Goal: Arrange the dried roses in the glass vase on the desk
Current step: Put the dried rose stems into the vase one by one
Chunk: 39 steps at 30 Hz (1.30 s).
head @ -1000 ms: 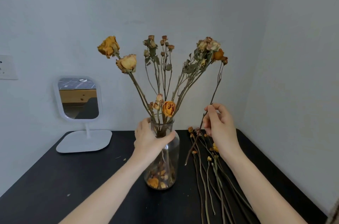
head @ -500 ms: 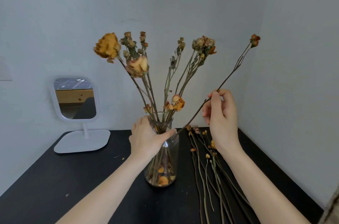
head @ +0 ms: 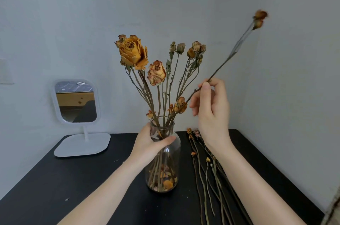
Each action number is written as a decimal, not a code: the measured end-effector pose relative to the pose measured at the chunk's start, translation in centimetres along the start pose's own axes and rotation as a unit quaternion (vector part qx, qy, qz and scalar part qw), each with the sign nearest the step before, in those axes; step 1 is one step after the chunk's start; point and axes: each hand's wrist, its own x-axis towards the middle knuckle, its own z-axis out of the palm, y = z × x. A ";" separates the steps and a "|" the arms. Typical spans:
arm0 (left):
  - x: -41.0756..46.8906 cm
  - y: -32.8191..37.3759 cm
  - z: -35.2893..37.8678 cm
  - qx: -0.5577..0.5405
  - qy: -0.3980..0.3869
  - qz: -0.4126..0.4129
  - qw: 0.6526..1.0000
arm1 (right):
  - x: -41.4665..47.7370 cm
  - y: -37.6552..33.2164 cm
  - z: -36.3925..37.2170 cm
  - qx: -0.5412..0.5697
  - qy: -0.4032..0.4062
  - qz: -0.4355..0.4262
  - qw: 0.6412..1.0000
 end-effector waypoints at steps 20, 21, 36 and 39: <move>-0.5 -0.1 0.1 0.000 0.002 0.015 1.000 | -1.9 2.2 2.9 -0.342 -0.124 -0.002 0.932; -0.5 -0.1 0.1 -0.001 0.002 0.013 1.000 | -1.9 2.1 3.0 -0.326 -0.113 0.002 0.939; -0.4 -0.3 -0.4 -0.008 -0.026 0.013 1.000 | -1.9 3.1 3.2 -0.278 -0.129 0.099 0.947; -0.5 -0.4 -0.7 -0.014 -0.031 0.010 0.999 | -2.4 3.4 3.5 -0.288 -0.148 0.116 0.939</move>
